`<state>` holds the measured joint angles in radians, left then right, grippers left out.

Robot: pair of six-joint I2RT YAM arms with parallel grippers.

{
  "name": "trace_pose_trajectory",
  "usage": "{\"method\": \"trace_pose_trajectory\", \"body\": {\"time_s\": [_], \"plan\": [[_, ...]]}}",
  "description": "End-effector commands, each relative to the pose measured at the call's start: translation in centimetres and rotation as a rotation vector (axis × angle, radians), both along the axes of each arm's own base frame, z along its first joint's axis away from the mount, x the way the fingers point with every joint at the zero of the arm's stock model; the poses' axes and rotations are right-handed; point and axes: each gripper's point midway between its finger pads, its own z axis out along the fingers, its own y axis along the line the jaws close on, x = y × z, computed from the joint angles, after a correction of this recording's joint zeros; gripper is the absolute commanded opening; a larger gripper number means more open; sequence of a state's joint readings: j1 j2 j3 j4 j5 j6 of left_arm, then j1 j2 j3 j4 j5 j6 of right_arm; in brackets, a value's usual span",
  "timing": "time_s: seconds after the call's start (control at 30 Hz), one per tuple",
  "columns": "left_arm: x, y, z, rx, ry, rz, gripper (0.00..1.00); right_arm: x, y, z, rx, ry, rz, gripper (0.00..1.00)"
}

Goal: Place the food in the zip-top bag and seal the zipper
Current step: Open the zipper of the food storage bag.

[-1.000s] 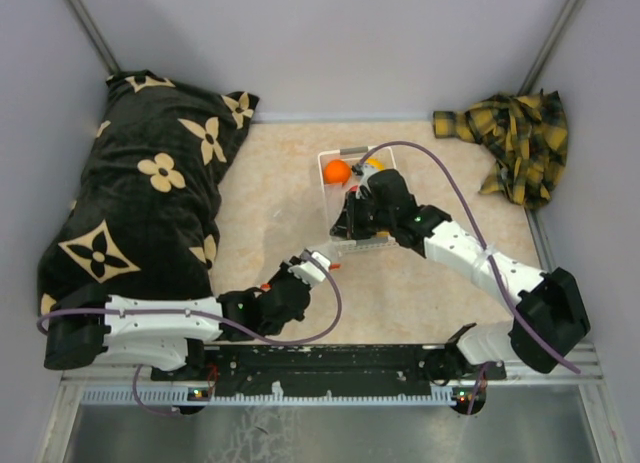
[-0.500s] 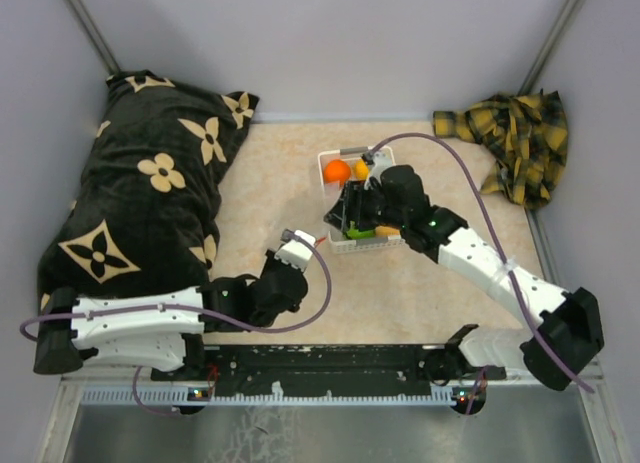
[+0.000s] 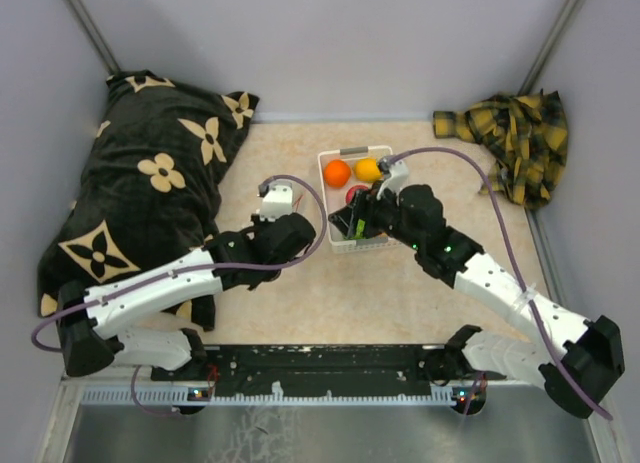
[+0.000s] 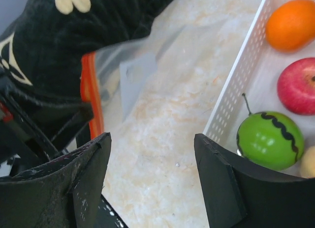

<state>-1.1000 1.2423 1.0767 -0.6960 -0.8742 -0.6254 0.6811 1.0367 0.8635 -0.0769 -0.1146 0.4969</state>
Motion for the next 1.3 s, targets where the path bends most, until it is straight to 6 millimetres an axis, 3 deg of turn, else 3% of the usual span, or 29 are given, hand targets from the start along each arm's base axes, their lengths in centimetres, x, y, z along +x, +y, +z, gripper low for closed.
{"method": "trace_pose_trajectory", "body": {"time_s": [0.0, 0.23, 0.43, 0.57, 1.0, 1.27], "plan": [[0.6, -1.7, 1.2, -0.099, 0.064, 0.028, 0.0, -0.7, 1.8, 0.9, 0.061, -0.091, 0.024, 0.69], [2.3, -4.7, 2.9, -0.131, 0.116, 0.023, 0.0, -1.3, 3.8, -0.3, 0.144, -0.111, 0.031, 0.69], [3.5, -5.7, 4.5, -0.098, 0.113, 0.046, 0.0, -0.8, 4.1, 0.2, 0.164, -0.136, 0.021, 0.7], [3.6, -6.0, 4.7, -0.095, 0.119, 0.042, 0.0, -0.2, 4.2, 0.2, 0.147, -0.15, 0.004, 0.68], [3.0, -6.6, 4.9, -0.165, 0.138, 0.021, 0.0, 1.5, 3.8, -3.4, 0.083, -0.078, -0.092, 0.53], [3.0, -6.7, 4.1, -0.178, 0.14, 0.035, 0.0, 1.0, 5.3, -3.0, 0.137, -0.065, -0.028, 0.49]]}}
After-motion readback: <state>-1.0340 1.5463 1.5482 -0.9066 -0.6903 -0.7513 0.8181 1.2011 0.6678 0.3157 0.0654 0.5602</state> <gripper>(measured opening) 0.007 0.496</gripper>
